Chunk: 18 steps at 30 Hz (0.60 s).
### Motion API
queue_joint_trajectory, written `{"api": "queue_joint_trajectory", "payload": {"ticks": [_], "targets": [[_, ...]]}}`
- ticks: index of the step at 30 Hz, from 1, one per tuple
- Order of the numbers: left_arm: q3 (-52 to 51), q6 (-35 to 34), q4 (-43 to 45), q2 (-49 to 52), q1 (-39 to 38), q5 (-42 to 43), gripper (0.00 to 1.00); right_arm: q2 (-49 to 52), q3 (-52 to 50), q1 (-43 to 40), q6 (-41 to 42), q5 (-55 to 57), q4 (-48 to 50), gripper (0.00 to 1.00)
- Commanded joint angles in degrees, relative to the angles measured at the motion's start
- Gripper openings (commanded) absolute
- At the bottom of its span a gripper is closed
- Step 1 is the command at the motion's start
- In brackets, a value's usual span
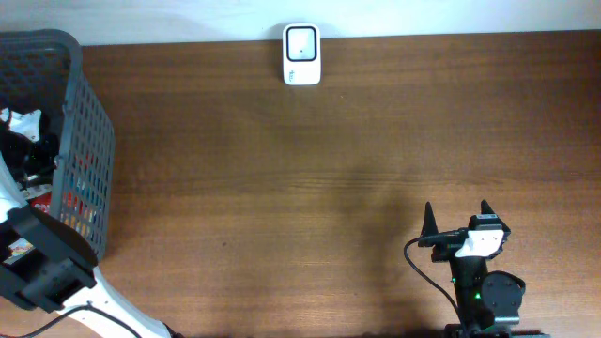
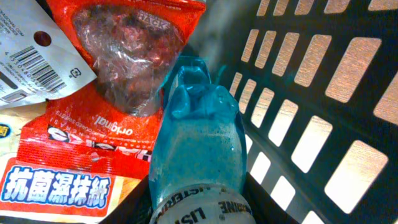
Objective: Scan the item barcode
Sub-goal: 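Grasp the blue Listerine bottle with the left gripper and lift it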
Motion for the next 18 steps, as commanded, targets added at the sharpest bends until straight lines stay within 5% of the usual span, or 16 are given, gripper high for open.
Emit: {"api": "queue_joint_trajectory", "payload": {"ticks": [1, 6, 12, 18], "targets": [[6.4, -2.7, -0.2, 0.3, -0.1, 0.0, 0.18, -0.4, -0.5, 0.3, -0.3, 0.5, -0.1, 0.99], [26.0, -6.8, -3.0, 0.3, -0.1, 2.1, 0.18, -0.4, -0.5, 0.3, -0.3, 0.5, -0.1, 0.99], [52.5, -7.1, -3.6, -0.6, -0.1, 20.4, 0.23, -0.4, -0.5, 0.3, -0.3, 0.5, -0.1, 0.99], [61.3, -10.9, 0.0, -4.6, -0.2, 34.1, 0.22, -0.4, -0.5, 0.3, -0.3, 0.5, -0.1, 0.99]]}}
